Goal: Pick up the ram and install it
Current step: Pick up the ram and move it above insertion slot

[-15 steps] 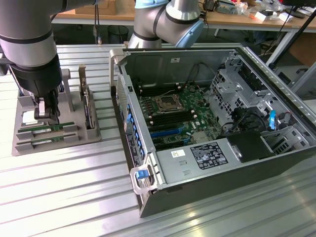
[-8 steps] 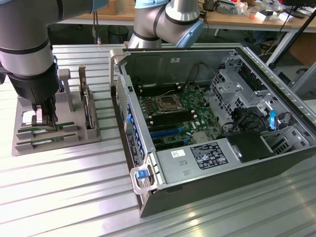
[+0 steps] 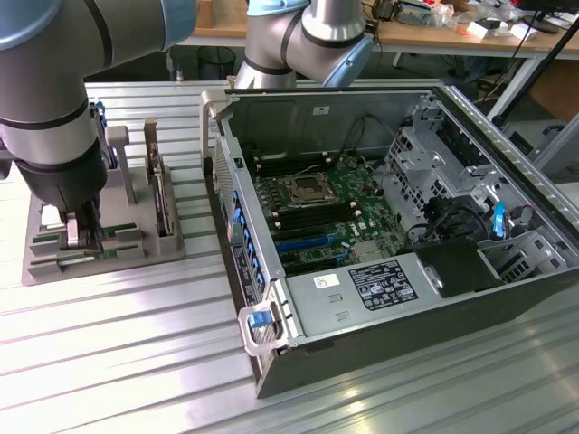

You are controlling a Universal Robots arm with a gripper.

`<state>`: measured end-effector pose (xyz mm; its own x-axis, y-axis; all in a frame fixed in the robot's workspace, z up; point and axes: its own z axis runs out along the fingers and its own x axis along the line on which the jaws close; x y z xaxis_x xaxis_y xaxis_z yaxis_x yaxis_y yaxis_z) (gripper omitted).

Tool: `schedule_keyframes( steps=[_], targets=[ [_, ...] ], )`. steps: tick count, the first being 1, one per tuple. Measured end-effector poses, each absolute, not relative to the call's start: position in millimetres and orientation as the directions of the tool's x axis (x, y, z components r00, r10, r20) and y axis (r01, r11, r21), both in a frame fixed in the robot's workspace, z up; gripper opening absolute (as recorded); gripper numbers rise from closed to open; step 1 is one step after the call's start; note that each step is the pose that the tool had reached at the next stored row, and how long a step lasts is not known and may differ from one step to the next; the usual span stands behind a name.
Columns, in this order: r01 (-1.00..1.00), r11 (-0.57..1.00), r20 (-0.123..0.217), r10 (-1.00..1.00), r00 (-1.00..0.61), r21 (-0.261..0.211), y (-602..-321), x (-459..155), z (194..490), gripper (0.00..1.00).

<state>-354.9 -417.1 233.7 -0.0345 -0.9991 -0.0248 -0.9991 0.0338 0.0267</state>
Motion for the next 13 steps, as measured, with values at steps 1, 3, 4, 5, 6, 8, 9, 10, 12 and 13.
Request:
schedule_keyframes(
  steps=[1, 3, 4, 5, 6, 8, 9, 10, 12, 13],
  targets=[
    [-0.999, 0.026, -0.025, -0.999, -0.027, 0.027, -417, -357, 231, 0.30],
    [-0.999, 0.020, -0.025, -0.999, -0.021, 0.027, -417, -359, 229, 0.30],
    [-1.000, 0.017, -0.025, -1.000, -0.017, 0.027, -417, -359, 228, 0.30],
    [-1.000, 0.014, -0.025, -1.000, -0.014, 0.027, -416, -360, 227, 0.30],
    [-1.000, 0.010, -0.025, -1.000, -0.011, 0.027, -416, -360, 226, 0.30],
    [-1.000, 0.000, -0.025, -1.000, -0.001, 0.027, -414, -360, 224, 0.30],
    [-1.000, -0.004, -0.025, -1.000, 0.003, 0.027, -414, -360, 223, 0.30],
    [-1.000, -0.010, -0.025, -1.000, 0.009, 0.027, -413, -360, 221, 0.30],
    [-1.000, -0.013, -0.025, -1.000, 0.012, 0.027, -413, -361, 220, 0.30],
    [-1.000, -0.015, -0.025, -1.000, 0.014, 0.027, -413, -362, 218, 0.30]
  ],
)
